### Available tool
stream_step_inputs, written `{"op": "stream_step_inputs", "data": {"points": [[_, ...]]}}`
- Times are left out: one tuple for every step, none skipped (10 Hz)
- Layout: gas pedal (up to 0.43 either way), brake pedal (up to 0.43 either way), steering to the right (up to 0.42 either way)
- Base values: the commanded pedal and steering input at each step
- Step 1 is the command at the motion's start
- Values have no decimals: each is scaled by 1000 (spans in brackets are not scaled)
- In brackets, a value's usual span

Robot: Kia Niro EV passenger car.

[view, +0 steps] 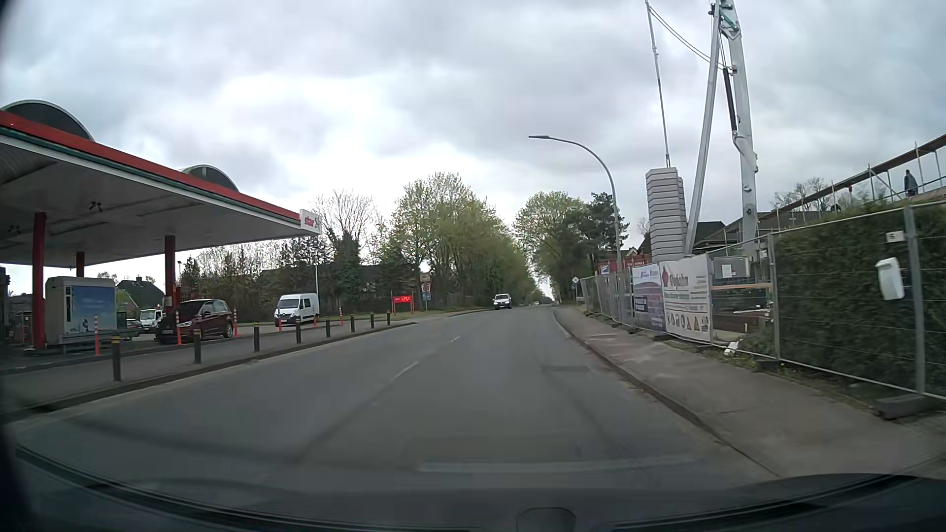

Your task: Follow the waypoints while adhering to traffic rules and regulations

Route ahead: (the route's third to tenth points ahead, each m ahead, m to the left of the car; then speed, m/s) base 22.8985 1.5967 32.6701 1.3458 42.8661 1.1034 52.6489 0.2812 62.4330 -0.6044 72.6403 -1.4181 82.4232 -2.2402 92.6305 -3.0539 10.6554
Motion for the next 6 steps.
{"op": "stream_step_inputs", "data": {"points": [[268,0,-4],[248,0,-3],[240,0,-3],[240,0,-3],[240,0,-3],[240,0,0]]}}
